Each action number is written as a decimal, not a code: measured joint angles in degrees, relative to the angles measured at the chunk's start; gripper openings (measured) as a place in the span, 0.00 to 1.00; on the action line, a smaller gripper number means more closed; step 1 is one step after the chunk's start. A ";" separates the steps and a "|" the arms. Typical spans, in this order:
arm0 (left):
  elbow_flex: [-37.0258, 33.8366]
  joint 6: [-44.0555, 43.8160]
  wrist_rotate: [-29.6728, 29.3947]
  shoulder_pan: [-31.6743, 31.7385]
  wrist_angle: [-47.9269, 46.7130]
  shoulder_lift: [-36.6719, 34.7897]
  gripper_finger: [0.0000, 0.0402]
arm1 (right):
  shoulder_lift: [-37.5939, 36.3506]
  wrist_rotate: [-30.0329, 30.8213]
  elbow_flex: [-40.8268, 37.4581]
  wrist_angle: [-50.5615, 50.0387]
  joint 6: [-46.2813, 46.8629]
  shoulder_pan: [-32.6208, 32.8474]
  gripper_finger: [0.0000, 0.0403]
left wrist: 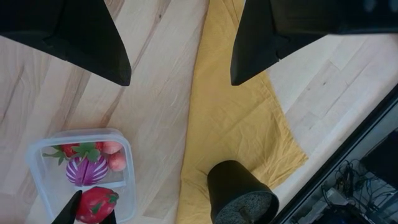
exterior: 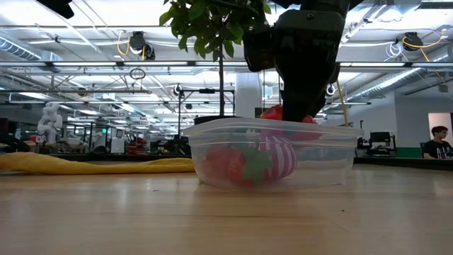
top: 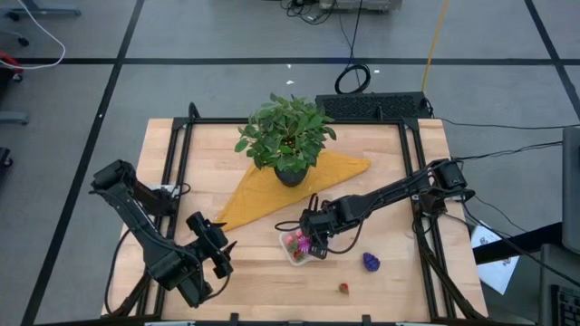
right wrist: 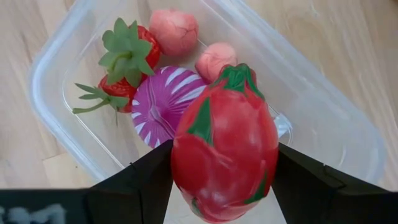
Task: Pick and placing Produce into tupperware
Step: Put the dragon fruit into the transparent bin, then put the grapes into the transparent bin
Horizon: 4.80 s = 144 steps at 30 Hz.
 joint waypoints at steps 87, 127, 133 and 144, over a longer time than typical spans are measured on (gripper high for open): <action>0.00 0.02 -0.11 -0.01 0.04 0.00 0.69 | -0.07 -4.50 -0.07 -0.22 -2.24 0.09 0.78; 0.00 -0.01 -0.19 -0.04 0.72 0.02 0.69 | -18.70 -0.56 0.00 1.01 -2.94 11.67 0.81; 0.00 -0.52 0.06 0.00 1.07 0.02 0.69 | -19.47 3.09 0.02 2.83 -3.21 16.05 0.81; 0.00 -1.39 0.28 0.00 1.20 0.02 0.69 | -19.47 3.37 0.02 2.68 8.75 17.70 0.81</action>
